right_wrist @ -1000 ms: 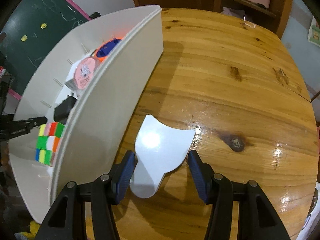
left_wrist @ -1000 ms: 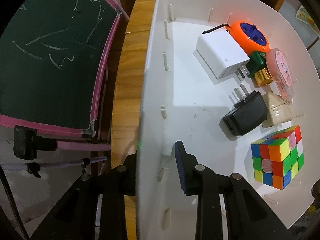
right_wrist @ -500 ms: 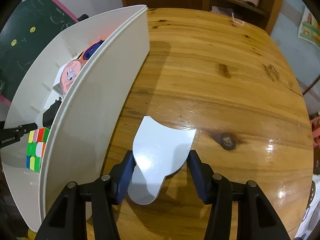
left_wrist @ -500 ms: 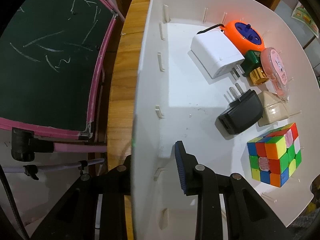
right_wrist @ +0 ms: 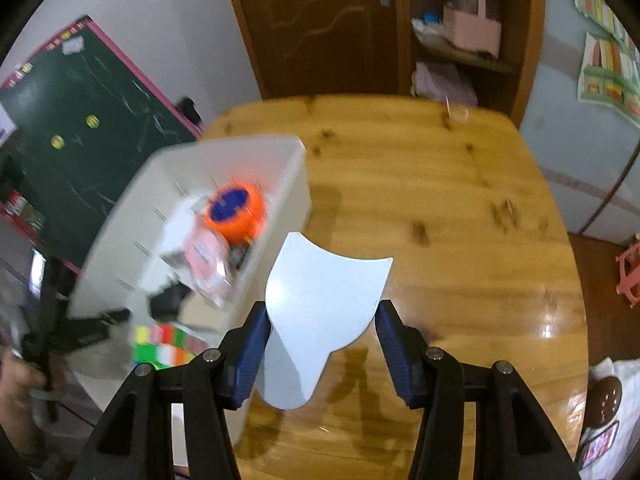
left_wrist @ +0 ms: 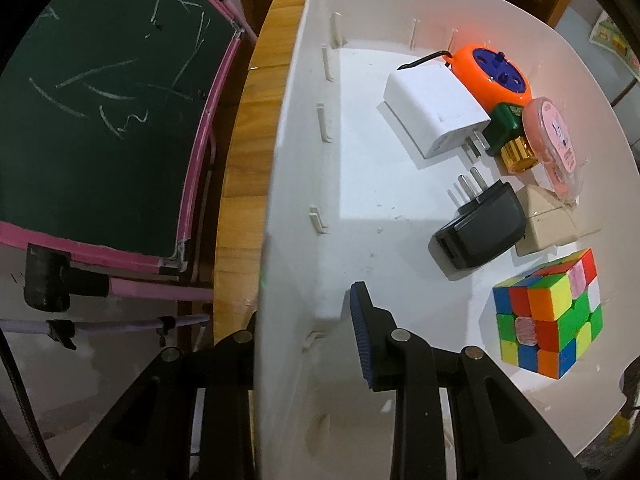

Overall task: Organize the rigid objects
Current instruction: 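Carry the white plastic piece into the tray beside the charger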

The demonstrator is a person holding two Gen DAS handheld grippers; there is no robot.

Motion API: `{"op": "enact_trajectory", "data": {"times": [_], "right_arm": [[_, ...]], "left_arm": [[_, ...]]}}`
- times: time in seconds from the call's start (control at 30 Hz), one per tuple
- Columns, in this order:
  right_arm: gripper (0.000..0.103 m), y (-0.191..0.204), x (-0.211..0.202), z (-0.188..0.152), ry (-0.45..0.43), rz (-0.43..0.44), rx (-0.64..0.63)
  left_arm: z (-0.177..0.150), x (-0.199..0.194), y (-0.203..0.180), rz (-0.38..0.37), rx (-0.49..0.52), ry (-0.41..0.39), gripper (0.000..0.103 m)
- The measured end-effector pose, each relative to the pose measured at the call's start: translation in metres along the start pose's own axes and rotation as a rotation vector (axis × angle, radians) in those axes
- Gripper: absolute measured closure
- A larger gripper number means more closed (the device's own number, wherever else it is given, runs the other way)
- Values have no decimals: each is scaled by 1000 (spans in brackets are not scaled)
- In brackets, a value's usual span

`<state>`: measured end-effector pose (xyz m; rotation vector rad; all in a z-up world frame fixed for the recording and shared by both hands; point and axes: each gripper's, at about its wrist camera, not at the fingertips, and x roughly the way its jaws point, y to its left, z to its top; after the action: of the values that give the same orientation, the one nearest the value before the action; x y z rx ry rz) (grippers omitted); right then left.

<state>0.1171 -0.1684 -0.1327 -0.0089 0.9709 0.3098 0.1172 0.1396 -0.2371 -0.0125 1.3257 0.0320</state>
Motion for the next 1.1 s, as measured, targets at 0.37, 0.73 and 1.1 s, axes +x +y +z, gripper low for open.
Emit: {"op": "enact_trajectory", "data": {"times": [0.37,0.73,1.1], "right_arm": [[49,66,-54,69,-156,148,-157],[49,131,20,118,1,216,-199],[48,162,140,109,264,152,-221]], "left_arm": [[-11,-5,-4,-56,-32,9,72],[-17,-5,-13,-65,-63,18,72],[-20,0,-2,-76,-109,15,72]]}}
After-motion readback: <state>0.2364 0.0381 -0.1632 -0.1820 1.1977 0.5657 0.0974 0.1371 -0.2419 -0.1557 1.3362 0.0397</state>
